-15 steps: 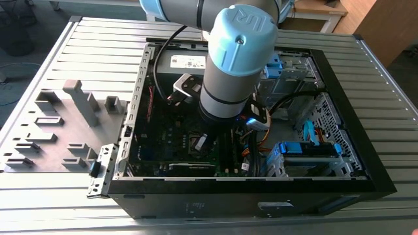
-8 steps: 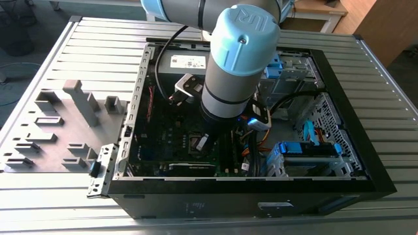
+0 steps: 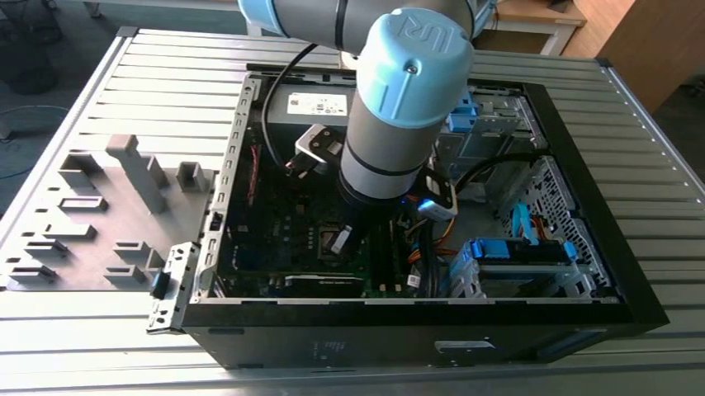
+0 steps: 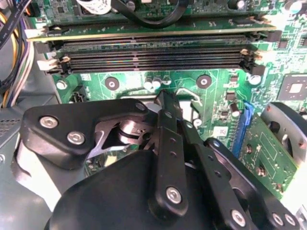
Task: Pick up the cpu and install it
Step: 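Install the first cpu locking lever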
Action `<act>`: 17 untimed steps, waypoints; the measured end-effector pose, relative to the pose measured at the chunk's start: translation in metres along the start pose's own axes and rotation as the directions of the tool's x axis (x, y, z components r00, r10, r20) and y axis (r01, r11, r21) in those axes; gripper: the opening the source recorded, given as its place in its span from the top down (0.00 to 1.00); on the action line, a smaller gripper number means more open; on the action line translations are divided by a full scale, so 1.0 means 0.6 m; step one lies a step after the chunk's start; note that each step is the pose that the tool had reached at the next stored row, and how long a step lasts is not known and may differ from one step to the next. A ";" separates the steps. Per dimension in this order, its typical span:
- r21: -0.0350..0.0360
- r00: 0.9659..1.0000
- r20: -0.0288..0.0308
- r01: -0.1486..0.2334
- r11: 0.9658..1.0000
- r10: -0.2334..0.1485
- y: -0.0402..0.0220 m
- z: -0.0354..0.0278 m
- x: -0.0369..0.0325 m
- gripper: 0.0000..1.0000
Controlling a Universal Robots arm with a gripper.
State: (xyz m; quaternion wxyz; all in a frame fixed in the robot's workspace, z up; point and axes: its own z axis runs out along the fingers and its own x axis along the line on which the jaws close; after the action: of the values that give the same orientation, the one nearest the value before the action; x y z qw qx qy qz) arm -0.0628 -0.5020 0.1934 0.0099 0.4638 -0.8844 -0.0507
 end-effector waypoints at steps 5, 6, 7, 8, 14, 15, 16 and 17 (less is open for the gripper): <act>-0.022 1.000 -0.002 -0.001 1.000 0.001 -0.002 0.001 -0.001 0.89; -0.023 1.000 -0.002 -0.001 1.000 0.001 -0.003 0.001 -0.002 0.89; -0.024 1.000 -0.002 -0.001 1.000 0.001 -0.003 0.001 -0.002 0.89; -0.025 1.000 -0.002 -0.001 1.000 0.001 -0.004 0.001 -0.001 0.89; -0.033 1.000 -0.006 -0.002 0.999 0.002 -0.012 0.001 -0.002 0.89; -0.034 1.000 -0.006 -0.002 0.999 0.002 -0.012 0.001 -0.002 0.89; -0.035 1.000 -0.006 -0.002 0.999 0.002 -0.012 0.002 -0.002 0.89; -0.037 1.000 -0.007 -0.002 0.999 0.002 -0.012 0.002 -0.002 0.89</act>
State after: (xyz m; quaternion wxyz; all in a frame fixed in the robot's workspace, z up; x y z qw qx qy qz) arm -0.0561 -0.5049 0.1915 0.0214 0.4629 -0.8837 -0.0653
